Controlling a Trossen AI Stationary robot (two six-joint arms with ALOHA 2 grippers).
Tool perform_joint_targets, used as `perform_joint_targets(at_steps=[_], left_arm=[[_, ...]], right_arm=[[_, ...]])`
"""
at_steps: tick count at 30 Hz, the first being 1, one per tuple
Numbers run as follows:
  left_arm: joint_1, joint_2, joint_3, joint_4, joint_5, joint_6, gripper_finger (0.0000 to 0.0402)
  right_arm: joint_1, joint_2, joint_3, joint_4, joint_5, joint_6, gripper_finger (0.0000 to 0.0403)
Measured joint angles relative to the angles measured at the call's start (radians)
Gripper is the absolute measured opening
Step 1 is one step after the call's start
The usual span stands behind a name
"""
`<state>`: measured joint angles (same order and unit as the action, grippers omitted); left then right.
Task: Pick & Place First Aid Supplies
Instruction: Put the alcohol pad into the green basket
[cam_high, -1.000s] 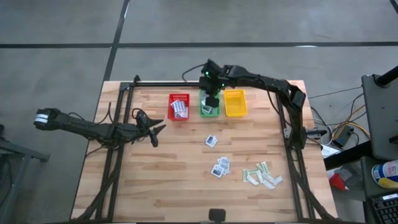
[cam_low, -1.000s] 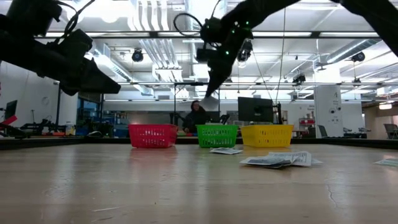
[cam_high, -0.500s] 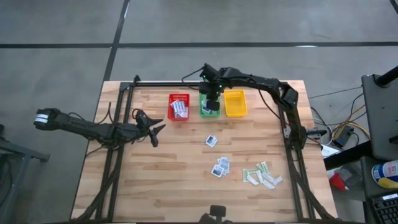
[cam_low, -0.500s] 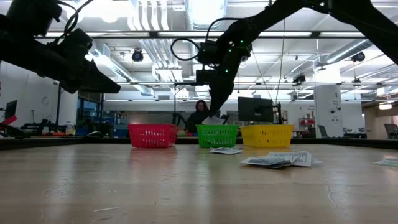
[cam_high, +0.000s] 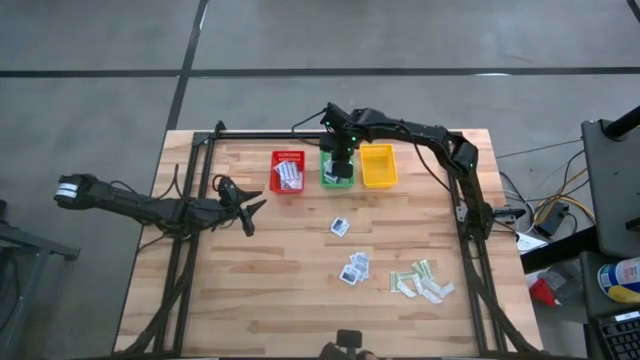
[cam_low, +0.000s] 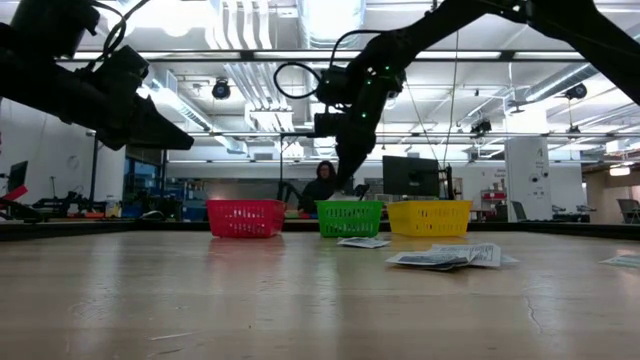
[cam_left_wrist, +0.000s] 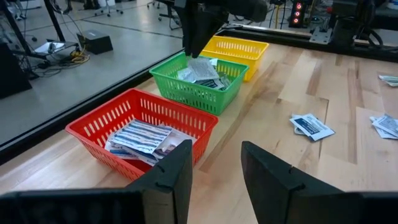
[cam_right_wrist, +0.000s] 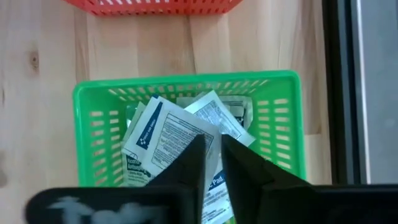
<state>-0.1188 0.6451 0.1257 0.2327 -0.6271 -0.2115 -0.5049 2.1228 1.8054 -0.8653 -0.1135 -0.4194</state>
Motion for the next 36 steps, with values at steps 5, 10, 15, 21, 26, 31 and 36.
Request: perform_joint_targets(at_steps=[5, 10, 15, 21, 26, 31, 36], left_arm=[[0.0, 0.0, 0.0, 0.0, 0.0, 0.0, 0.0133], [0.0, 0.0, 0.0, 0.0, 0.0, 0.0, 0.0133], [0.0, 0.0, 0.0, 0.0, 0.001, -0.001, 0.0133], [0.001, 0.0, 0.0, 0.0, 0.001, -0.001, 0.0133], [0.001, 0.0, 0.0, 0.0, 0.001, -0.001, 0.0133], [0.001, 0.0, 0.0, -0.001, 0.001, -0.001, 0.0133], [0.001, 0.0, 0.0, -0.001, 0.004, -0.001, 0.0133]], right_arm=[[0.0, 0.0, 0.018, -0.006, 0.01, -0.003, 0.0114], [0.001, -0.001, 0.084, -0.061, 0.031, -0.013, 0.0151], [0.016, -0.001, 0.179, -0.189, 0.001, -0.016, 0.0159], [0.061, -0.003, 0.267, -0.461, -0.226, -0.024, 0.0149], [0.13, -0.005, 0.273, -0.604, -0.337, -0.026, 0.014], [0.226, -0.005, 0.204, -0.599, -0.336, -0.043, 0.0129], [0.294, -0.005, 0.11, -0.555, -0.333, -0.077, 0.0119]])
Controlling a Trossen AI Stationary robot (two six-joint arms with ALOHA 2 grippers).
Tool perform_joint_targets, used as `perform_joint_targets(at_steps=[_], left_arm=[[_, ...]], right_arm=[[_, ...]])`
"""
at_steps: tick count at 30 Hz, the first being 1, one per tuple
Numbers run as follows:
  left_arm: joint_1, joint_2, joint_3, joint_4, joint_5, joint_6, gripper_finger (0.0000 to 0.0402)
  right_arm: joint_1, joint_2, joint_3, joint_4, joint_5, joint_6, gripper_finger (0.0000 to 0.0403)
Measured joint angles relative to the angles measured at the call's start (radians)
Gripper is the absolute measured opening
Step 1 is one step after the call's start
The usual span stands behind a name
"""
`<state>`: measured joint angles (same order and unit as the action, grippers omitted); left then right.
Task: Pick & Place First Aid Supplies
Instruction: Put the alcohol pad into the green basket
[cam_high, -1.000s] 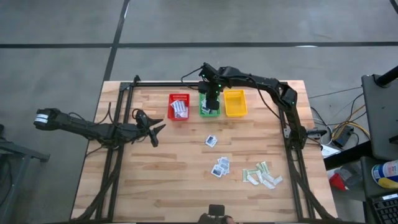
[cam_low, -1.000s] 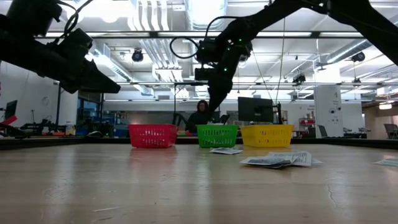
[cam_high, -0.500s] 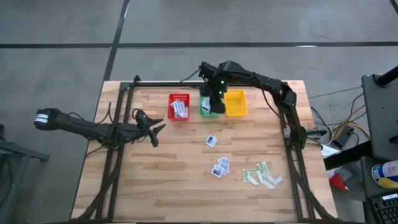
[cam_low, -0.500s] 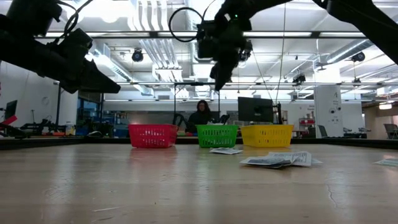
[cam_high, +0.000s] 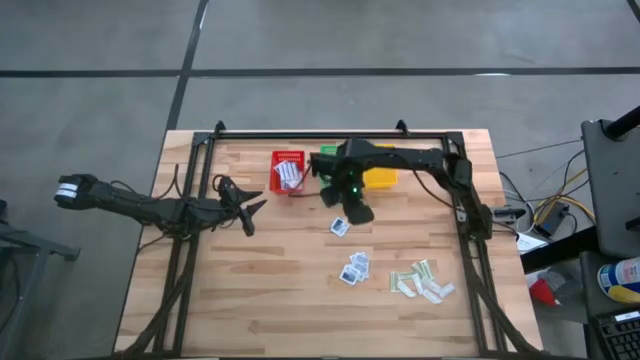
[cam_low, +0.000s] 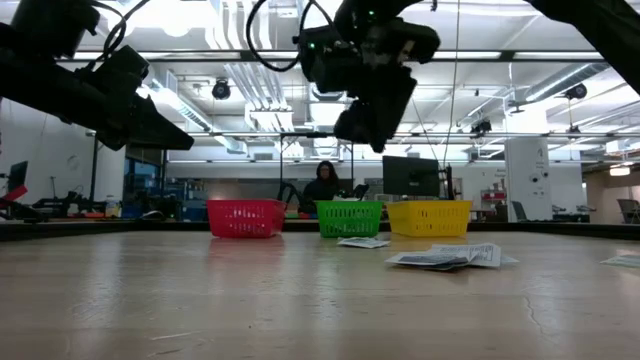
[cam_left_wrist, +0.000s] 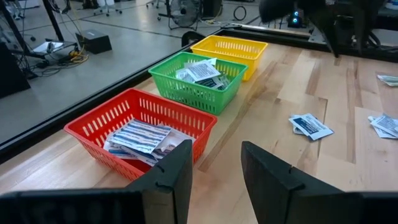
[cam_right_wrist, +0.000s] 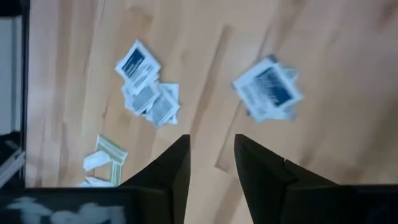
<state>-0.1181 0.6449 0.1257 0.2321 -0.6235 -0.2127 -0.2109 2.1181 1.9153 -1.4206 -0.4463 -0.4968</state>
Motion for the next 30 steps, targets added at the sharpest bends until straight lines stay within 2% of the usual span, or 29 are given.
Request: perform_joint_targets(at_steps=[10, 17, 30], left_arm=[[0.0, 0.0, 0.0, 0.0, 0.005, 0.0, 0.0133], [-0.001, 0.0, 0.0, -0.002, 0.005, 0.0, 0.0133], [-0.001, 0.0, 0.0, 0.0, 0.007, -0.005, 0.0133]], right_arm=[[0.056, -0.023, -0.205, 0.001, 0.001, 0.1, 0.0096], [0.104, -0.126, -0.354, 0.074, 0.002, 0.183, 0.0082], [0.222, -0.452, -0.714, 0.662, 0.0, 0.374, 0.0083]])
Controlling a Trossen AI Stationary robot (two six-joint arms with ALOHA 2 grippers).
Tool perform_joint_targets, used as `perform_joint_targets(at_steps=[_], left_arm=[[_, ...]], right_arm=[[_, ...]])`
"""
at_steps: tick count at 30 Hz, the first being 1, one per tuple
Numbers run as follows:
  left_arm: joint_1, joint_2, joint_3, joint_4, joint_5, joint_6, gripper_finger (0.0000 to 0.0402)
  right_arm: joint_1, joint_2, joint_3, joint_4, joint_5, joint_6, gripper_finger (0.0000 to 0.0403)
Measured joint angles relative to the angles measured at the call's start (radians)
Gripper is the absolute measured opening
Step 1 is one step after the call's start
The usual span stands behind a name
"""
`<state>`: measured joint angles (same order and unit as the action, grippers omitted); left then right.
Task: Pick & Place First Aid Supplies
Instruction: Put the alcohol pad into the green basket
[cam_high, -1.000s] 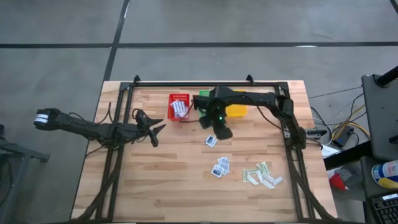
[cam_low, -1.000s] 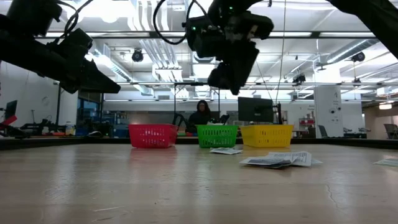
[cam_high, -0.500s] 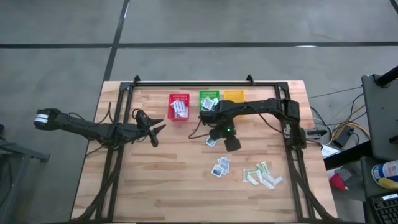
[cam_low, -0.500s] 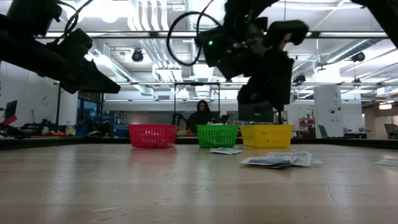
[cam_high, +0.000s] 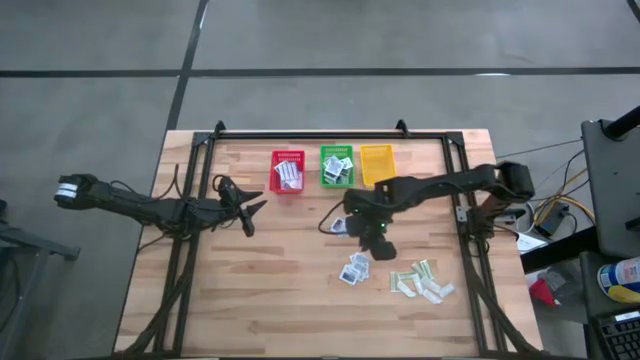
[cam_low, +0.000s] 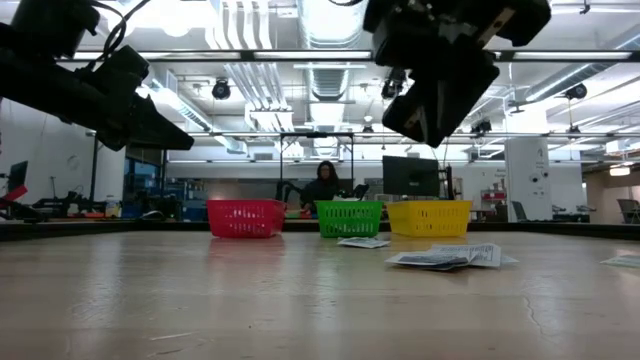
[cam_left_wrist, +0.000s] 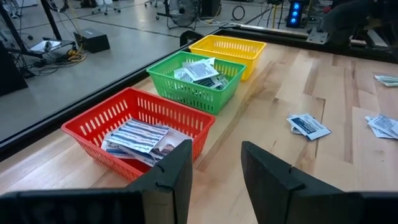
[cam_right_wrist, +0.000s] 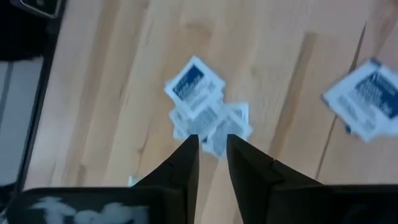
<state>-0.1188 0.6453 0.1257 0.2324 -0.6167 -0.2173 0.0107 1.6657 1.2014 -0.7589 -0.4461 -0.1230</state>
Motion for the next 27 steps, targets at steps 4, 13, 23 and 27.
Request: perform_joint_targets(at_steps=[4, 13, 23, 27], left_arm=[[0.0, 0.0, 0.0, 0.0, 0.0, 0.0, 0.0133], [0.0, 0.0, 0.0, -0.001, 0.0, 0.001, 0.0133], [0.0, 0.0, 0.0, -0.001, -0.001, 0.001, 0.0133], [0.0, 0.0, 0.0, -0.001, -0.001, 0.001, 0.0133]], right_arm=[[0.012, -0.046, -0.085, 0.114, 0.0, 0.001, 0.0084], [0.017, -0.053, -0.186, 0.231, 0.001, -0.043, 0.0068], [0.02, -0.027, -0.155, 0.273, 0.001, -0.078, 0.0079], [0.02, -0.027, -0.12, 0.273, 0.001, -0.083, 0.0082]])
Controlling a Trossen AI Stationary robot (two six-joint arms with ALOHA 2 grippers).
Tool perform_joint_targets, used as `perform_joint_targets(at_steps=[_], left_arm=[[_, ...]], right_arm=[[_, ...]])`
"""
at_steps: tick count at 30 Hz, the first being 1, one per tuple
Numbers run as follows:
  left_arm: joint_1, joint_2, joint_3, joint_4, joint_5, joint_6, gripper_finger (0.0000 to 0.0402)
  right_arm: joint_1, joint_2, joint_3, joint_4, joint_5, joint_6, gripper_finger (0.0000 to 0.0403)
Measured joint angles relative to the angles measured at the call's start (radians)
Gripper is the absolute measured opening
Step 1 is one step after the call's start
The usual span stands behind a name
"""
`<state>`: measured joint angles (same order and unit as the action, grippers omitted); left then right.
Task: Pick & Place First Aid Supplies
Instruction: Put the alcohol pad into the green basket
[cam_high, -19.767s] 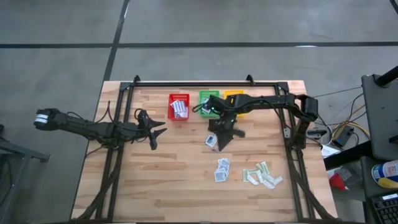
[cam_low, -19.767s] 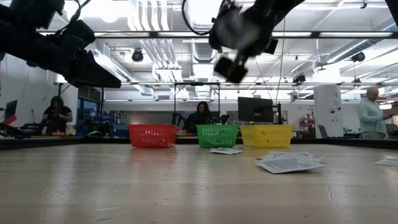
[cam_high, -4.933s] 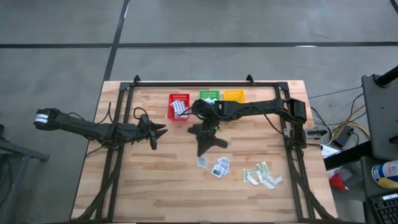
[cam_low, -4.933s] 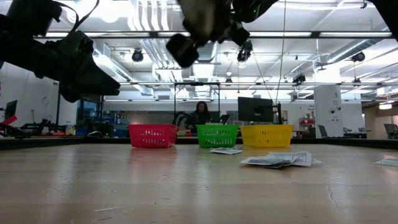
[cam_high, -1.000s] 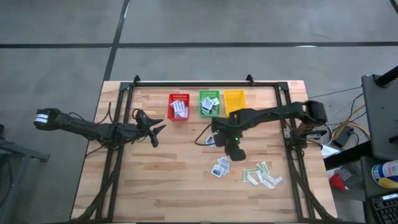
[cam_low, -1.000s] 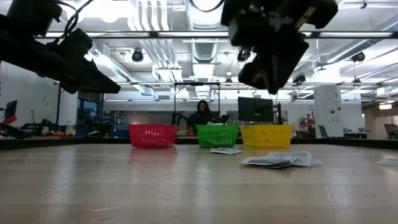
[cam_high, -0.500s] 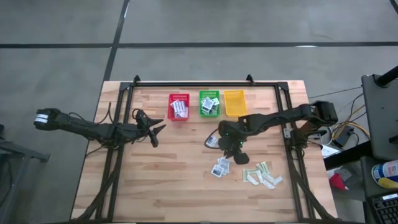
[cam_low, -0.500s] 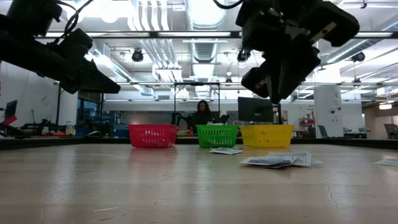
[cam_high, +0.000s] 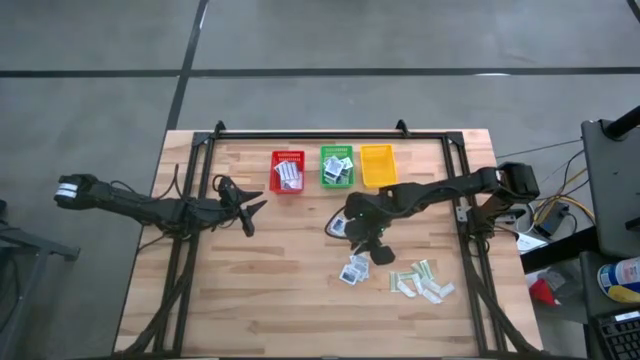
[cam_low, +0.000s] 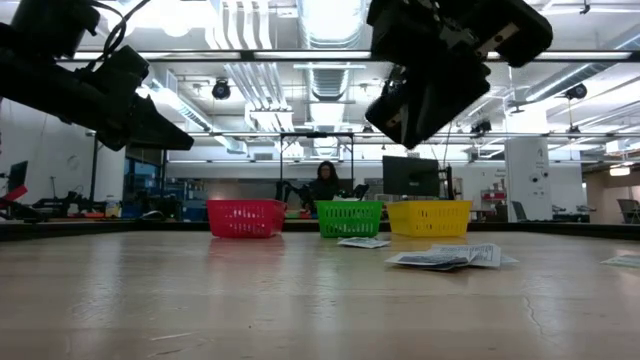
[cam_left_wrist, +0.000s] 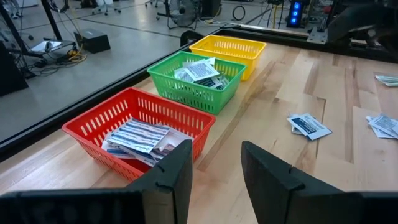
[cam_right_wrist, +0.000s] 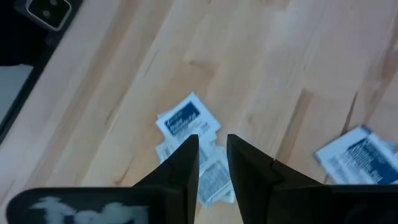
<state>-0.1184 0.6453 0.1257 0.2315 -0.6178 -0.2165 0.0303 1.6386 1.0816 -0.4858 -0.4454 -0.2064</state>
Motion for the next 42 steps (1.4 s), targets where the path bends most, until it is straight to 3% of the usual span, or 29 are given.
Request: perform_joint_targets(at_steps=[9, 23, 42], left_arm=[[0.0, 0.0, 0.0, 0.0, 0.0, 0.0, 0.0133], [0.0, 0.0, -0.001, 0.0, 0.0, 0.0, 0.0133], [0.0, 0.0, -0.001, -0.001, 0.0, 0.005, 0.0133]], right_arm=[[0.009, 0.0, 0.044, -0.002, 0.0, -0.014, 0.0086], [0.051, 0.001, 0.041, -0.005, 0.063, -0.014, 0.0181], [0.053, 0.002, -0.008, -0.005, 0.063, -0.01, 0.019]])
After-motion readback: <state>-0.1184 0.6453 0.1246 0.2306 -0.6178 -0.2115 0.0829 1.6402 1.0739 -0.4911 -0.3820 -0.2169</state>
